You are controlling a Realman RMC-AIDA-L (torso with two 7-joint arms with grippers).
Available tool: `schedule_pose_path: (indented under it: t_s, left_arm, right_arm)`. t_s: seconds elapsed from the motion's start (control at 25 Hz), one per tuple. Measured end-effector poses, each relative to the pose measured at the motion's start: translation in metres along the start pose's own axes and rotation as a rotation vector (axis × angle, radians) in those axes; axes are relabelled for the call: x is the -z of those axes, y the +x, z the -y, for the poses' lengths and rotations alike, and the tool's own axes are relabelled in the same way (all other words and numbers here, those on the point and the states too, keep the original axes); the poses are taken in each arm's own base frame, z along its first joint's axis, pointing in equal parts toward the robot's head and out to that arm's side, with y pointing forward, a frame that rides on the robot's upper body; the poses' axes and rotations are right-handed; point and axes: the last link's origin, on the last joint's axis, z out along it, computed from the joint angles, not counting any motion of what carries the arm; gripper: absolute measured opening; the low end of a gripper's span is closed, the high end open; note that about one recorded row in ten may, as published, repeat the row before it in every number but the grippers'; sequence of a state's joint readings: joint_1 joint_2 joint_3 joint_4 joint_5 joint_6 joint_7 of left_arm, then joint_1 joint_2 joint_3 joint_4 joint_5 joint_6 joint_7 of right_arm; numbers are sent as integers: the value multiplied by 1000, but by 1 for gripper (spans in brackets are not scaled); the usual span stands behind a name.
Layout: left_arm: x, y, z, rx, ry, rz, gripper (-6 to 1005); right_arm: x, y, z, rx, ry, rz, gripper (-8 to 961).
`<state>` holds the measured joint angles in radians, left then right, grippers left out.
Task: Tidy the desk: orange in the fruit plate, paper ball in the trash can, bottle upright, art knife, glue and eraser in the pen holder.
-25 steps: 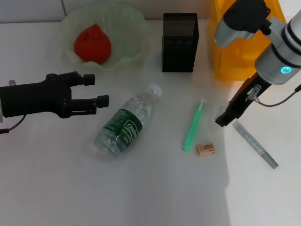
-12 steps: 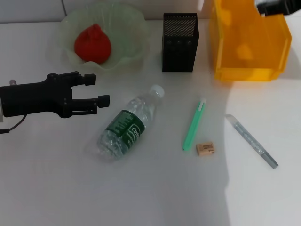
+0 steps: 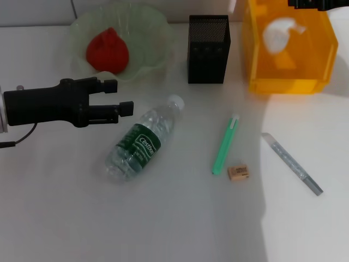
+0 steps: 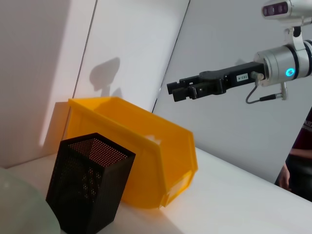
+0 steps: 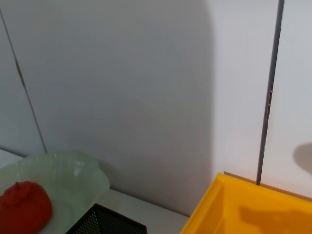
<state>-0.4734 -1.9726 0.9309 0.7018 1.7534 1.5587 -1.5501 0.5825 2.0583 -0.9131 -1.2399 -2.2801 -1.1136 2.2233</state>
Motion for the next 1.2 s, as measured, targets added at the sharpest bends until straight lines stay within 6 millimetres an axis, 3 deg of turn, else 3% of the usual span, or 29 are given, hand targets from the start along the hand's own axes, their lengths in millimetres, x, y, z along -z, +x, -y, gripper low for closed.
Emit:
schedule_pose_path:
  t_s: [0.24, 0.28, 0.36, 0.4, 0.44, 0.48, 0.56, 0.6, 0.64, 0.76, 0.8, 0.84, 0.92, 1.0, 1.12, 1.2]
  left_arm:
    - [1, 13, 1, 32, 8, 13, 775]
    - [1, 13, 1, 32, 8, 13, 774]
    - [1, 34, 0, 86, 28, 51, 772]
    - [1, 39, 0, 93, 33, 62, 770]
    - [1, 39, 0, 93, 33, 62, 769]
    - [-2, 50, -3, 108, 47, 98, 768]
    - [-2, 50, -3, 108, 47, 98, 766]
    - [-19, 86, -15, 109, 125, 227, 764]
    - [-30, 97, -20, 100, 163, 277, 763]
    - [-59, 115, -30, 90, 197, 373, 760]
    - [-85, 120, -37, 72, 190, 448, 759]
    - [-85, 120, -37, 72, 190, 448, 757]
    - [-115, 115, -41, 40, 215, 531, 755]
    - [-123, 112, -40, 29, 233, 553, 753]
    - [-147, 100, -33, -10, 321, 589, 749]
    - [-152, 96, -30, -17, 343, 596, 747]
  right_arm:
    - [12, 11, 2, -44, -7, 43, 743]
    - [22, 19, 1, -75, -30, 83, 760]
    - [30, 26, 0, -100, -54, 114, 760]
    - [46, 40, -1, -152, -111, 171, 760]
    - [46, 40, -1, -152, -111, 171, 760]
    - [64, 57, -4, -193, -197, 237, 760]
    - [73, 67, -7, -198, -253, 275, 759]
    - [85, 91, -14, -191, -351, 331, 759]
    - [85, 91, -14, -191, -351, 331, 759]
    - [92, 128, -28, -166, -464, 385, 759]
    - [92, 152, -38, -170, -514, 407, 759]
    - [92, 152, -38, -170, -514, 407, 759]
    - [90, 174, -48, -170, -549, 414, 758]
    - [84, 199, -63, -181, -562, 390, 758]
    - [77, 214, -74, -179, -554, 358, 758]
    - [72, 219, -79, -191, -544, 341, 758]
